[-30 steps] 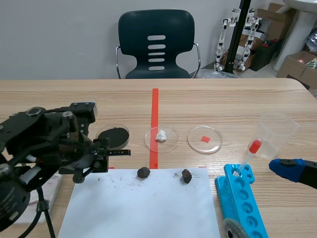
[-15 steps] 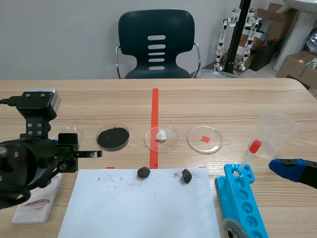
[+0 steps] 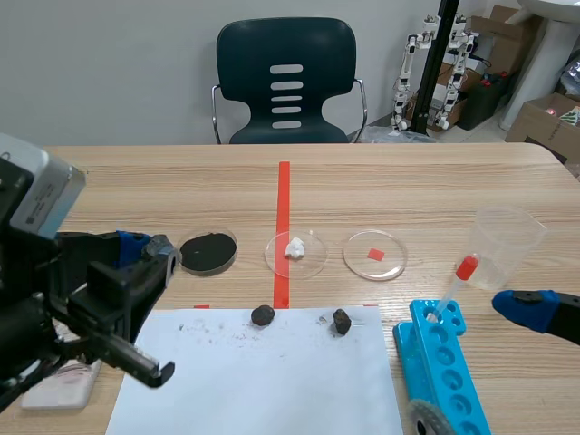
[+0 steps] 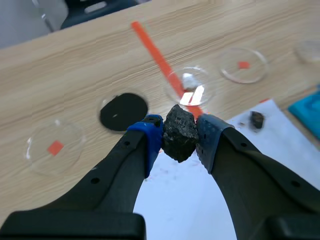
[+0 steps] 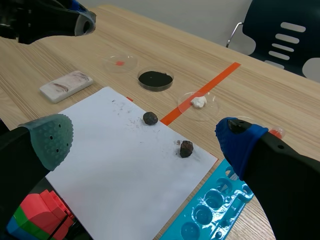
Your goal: Pick up the left mineral with the left hand
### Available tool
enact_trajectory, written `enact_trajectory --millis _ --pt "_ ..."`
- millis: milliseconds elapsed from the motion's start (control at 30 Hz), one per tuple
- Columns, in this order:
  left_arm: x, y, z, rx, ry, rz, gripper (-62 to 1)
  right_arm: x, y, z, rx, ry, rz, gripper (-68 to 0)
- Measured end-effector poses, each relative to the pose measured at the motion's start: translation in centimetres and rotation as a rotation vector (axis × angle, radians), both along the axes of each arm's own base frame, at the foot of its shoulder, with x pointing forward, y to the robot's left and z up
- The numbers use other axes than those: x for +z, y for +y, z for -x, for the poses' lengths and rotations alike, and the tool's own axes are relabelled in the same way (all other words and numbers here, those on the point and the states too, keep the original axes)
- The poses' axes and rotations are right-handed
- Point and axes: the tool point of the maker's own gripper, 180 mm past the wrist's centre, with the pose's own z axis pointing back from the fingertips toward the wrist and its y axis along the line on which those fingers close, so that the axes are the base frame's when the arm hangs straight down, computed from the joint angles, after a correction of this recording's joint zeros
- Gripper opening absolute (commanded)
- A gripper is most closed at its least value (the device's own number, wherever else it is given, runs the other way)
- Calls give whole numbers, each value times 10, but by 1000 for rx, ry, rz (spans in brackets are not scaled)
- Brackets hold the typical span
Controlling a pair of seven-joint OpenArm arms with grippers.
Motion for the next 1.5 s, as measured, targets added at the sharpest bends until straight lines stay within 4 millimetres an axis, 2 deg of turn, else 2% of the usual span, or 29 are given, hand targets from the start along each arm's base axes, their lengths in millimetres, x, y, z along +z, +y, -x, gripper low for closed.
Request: enact_trajectory --millis 167,367,1500 --pt "8 -21 38 -156 -66 33 -519 0 0 0 0 0 0 -84" --pt "10 -29 69 -226 -110 26 -519 0 0 0 0 0 0 -84" --pt "12 -29 66 -224 -124 27 -519 0 0 0 0 0 0 -84"
